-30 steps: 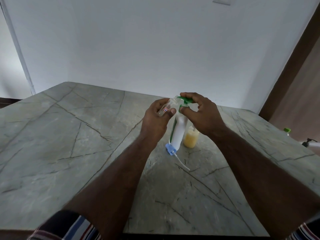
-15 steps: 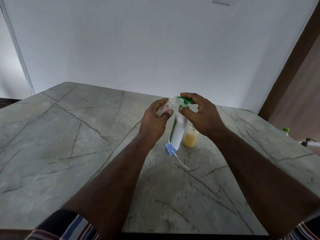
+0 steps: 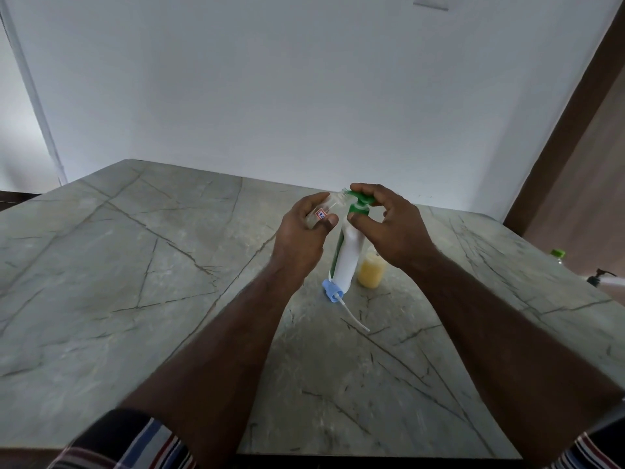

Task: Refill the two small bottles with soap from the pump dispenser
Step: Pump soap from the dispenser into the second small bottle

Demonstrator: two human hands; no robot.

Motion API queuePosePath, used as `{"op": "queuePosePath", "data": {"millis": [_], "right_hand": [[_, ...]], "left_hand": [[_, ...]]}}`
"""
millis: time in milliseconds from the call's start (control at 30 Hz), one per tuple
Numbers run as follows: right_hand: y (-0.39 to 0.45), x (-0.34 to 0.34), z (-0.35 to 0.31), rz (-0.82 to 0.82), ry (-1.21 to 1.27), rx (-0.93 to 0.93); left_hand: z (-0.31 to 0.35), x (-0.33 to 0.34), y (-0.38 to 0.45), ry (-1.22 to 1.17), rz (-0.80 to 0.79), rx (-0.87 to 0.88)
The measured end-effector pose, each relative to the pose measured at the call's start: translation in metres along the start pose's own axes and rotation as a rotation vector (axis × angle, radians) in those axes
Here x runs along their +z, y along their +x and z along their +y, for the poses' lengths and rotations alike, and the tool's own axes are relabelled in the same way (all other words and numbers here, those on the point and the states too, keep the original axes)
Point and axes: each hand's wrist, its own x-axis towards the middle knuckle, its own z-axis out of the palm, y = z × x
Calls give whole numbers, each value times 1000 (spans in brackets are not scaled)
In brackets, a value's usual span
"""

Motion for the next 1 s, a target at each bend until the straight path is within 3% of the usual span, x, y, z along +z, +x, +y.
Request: {"op": "queuePosePath", "data": {"millis": [1000], "right_hand": [[-1, 4, 0, 32, 4, -9]], "left_hand": [[-3, 0, 2, 2, 11, -3]]}}
